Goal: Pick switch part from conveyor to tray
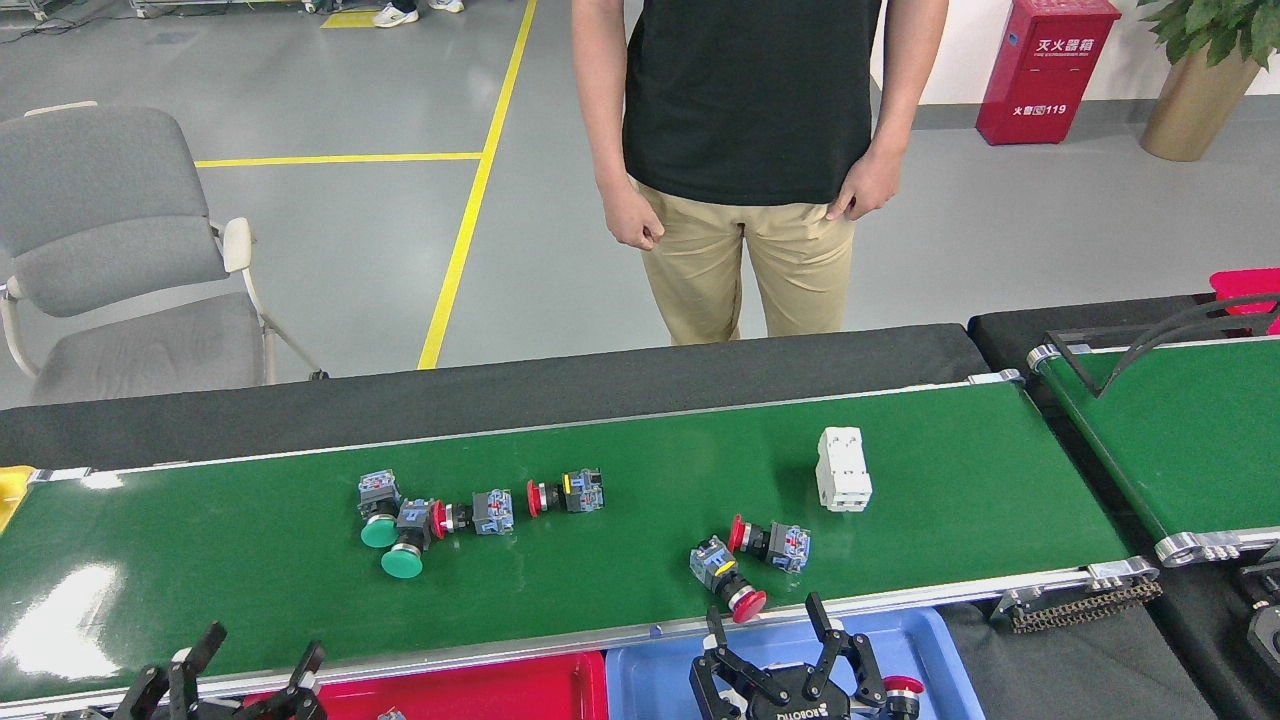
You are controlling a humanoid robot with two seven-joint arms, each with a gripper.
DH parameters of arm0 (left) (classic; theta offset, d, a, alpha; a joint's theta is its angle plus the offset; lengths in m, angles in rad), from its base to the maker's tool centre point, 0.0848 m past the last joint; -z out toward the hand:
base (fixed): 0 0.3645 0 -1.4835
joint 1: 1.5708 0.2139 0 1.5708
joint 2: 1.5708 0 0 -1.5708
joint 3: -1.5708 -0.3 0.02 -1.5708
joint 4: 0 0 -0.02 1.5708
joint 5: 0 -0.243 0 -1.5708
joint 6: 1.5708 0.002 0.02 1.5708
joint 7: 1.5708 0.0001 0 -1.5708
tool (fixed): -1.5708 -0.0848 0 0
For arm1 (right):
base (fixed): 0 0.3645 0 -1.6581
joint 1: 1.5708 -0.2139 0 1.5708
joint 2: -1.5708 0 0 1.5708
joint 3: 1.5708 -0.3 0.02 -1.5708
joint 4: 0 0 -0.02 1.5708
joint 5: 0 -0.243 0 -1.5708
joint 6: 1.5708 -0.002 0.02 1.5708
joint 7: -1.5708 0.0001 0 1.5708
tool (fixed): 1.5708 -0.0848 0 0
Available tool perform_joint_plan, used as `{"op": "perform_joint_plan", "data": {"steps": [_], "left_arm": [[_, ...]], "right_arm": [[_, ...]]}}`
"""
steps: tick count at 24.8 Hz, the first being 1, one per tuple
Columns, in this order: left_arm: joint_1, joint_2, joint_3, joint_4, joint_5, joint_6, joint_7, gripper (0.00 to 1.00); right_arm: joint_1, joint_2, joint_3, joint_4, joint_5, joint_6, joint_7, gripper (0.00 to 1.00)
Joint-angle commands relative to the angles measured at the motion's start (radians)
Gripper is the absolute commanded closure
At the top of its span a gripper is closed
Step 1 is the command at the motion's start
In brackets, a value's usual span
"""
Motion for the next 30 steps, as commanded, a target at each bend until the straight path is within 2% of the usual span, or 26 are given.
{"op": "perform_joint_plan", "data": {"steps": [1,6,10,15,16,18,20,22,24,25,30], "left_arm": [[-0.024,0.014,0.001,0.026,-0.001,0.005,-0.021,0.01],[-0.105,0.015,-0.031,0.117,-0.001,0.005,-0.024,0.01],[-0.127,0.038,-0.032,0.143,-0.001,0.000,-0.024,0.01],[-0.136,0.043,-0.032,0.175,-0.001,-0.002,-0.024,0.01],[-0.148,0.043,-0.032,0.187,-0.001,0.005,-0.024,0.01],[-0.174,0.043,-0.032,0.218,-0.001,0.020,-0.024,0.01],[-0.196,0.044,-0.034,0.253,-0.001,0.046,-0.024,0.01],[-0.212,0.047,-0.034,0.281,-0.001,0.055,-0.024,0.01],[-0.225,0.063,-0.035,0.311,-0.001,0.069,-0.024,0.01],[-0.231,0.066,-0.035,0.324,-0.003,0.086,-0.024,0.01],[-0.300,0.110,-0.078,0.402,-0.001,0.198,-0.021,0.01]], "right_arm": [[-0.043,0.004,0.003,0.012,0.009,0.002,0.058,0.03],[-0.093,0.036,0.041,0.041,0.034,0.000,0.154,0.03],[-0.112,0.063,0.092,0.072,0.034,0.000,0.162,0.03],[-0.172,0.102,0.124,0.161,0.041,0.002,0.162,0.04],[-0.186,0.111,0.124,0.185,0.041,0.002,0.162,0.08],[-0.215,0.113,0.126,0.222,0.041,0.000,0.162,0.35],[-0.241,0.108,0.127,0.244,0.038,-0.012,0.168,0.66],[-0.257,0.103,0.137,0.244,0.038,-0.026,0.185,0.83],[-0.264,0.094,0.149,0.244,0.038,-0.043,0.190,0.94],[-0.266,0.093,0.152,0.244,0.038,-0.052,0.190,0.96],[-0.267,0.093,0.225,0.239,0.041,-0.067,0.182,0.98]]}}
